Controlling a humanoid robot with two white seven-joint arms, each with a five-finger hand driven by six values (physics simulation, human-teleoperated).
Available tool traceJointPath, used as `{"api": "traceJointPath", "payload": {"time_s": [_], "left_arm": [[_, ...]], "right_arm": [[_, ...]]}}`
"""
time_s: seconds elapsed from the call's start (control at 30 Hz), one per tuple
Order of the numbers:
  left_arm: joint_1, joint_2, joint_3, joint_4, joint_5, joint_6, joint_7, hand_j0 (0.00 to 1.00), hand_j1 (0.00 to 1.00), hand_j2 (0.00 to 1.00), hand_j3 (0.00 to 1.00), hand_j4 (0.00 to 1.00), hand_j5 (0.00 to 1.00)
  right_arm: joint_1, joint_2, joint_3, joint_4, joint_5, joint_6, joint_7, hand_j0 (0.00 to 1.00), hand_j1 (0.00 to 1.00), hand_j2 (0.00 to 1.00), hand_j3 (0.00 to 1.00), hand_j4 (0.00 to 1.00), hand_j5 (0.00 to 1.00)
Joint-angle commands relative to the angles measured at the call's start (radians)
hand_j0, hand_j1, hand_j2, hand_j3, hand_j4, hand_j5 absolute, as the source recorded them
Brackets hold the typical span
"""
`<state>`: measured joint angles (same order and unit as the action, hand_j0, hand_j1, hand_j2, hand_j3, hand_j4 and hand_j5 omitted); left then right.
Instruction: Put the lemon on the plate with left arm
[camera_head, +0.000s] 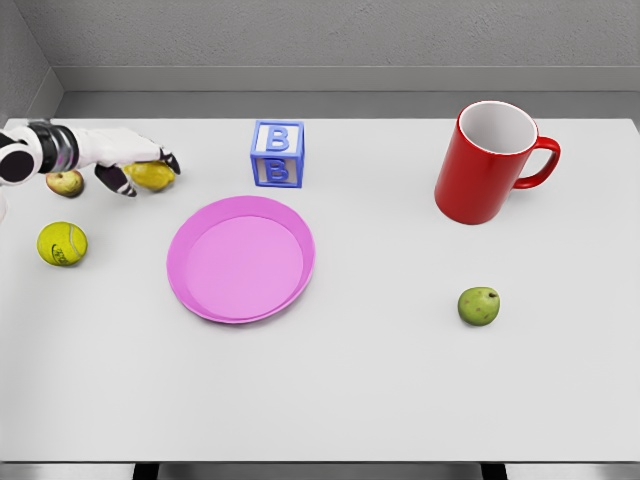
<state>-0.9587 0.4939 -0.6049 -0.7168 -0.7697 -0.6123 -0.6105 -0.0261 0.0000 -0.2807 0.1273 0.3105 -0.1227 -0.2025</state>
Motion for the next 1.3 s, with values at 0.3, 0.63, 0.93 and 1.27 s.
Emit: {"api": "traceJointPath", "payload": {"time_s": [0.3, 0.63, 0.93, 1.27], "left_arm": [[0.002, -0.008, 0.004, 0.002, -0.006, 0.001, 0.0, 0.59, 0.59, 0.59, 0.59, 0.59, 0.59], [0.002, -0.006, 0.02, -0.001, 0.0, 0.001, 0.0, 0.48, 0.48, 0.48, 0.48, 0.48, 0.48], [0.014, -0.002, 0.117, -0.004, 0.069, 0.001, 0.0, 0.46, 0.46, 0.46, 0.46, 0.46, 0.46], [0.017, 0.0, 0.116, -0.004, 0.175, 0.001, 0.0, 0.46, 0.46, 0.46, 0.46, 0.46, 0.46]], "right_arm": [[0.002, 0.0, 0.0, 0.0, -0.001, 0.0, 0.0, 1.0, 1.0, 1.0, 1.0, 1.0, 1.0], [0.002, 0.0, 0.0, 0.0, -0.001, 0.0, 0.0, 1.0, 1.0, 1.0, 1.0, 1.0, 1.0], [0.0, 0.0, 0.0, 0.0, -0.001, 0.0, 0.0, 1.0, 1.0, 1.0, 1.0, 1.0, 1.0], [0.0, 0.0, 0.0, 0.0, -0.001, 0.0, 0.0, 1.0, 1.0, 1.0, 1.0, 1.0, 1.0]]}}
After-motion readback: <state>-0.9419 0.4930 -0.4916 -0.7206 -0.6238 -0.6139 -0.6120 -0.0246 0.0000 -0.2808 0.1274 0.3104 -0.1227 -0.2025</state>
